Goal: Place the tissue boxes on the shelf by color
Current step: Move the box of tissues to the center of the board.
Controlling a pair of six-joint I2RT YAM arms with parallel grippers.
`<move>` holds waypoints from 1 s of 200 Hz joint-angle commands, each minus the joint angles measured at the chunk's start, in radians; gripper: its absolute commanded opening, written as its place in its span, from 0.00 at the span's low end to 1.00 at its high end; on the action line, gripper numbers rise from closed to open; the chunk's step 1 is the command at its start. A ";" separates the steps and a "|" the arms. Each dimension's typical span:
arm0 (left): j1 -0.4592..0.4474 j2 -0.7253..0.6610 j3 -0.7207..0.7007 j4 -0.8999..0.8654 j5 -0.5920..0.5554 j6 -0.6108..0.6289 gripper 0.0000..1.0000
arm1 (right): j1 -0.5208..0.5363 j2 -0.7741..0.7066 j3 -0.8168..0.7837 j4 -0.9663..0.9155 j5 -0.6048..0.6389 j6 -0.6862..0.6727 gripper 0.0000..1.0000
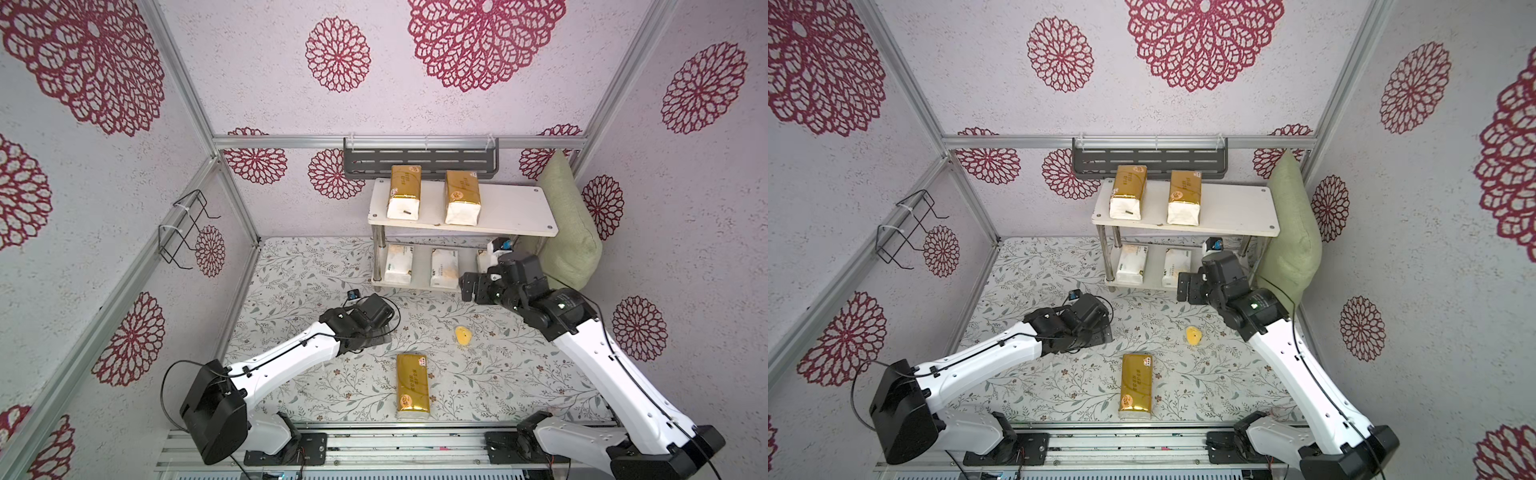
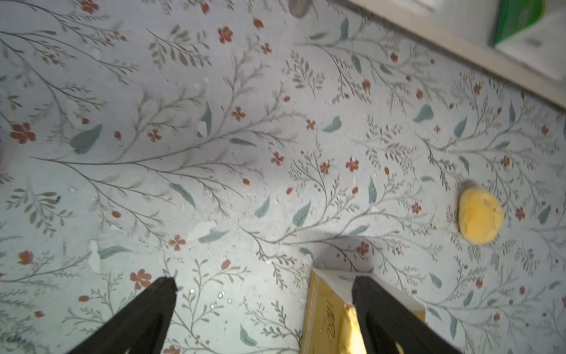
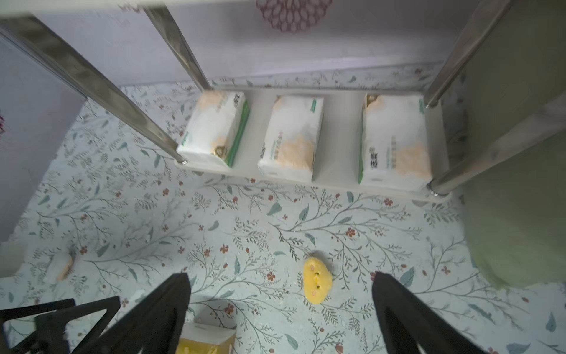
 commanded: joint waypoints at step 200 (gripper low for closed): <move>-0.292 0.425 0.375 -0.211 0.147 0.073 0.97 | -0.108 0.053 -0.316 0.295 -0.119 0.027 0.99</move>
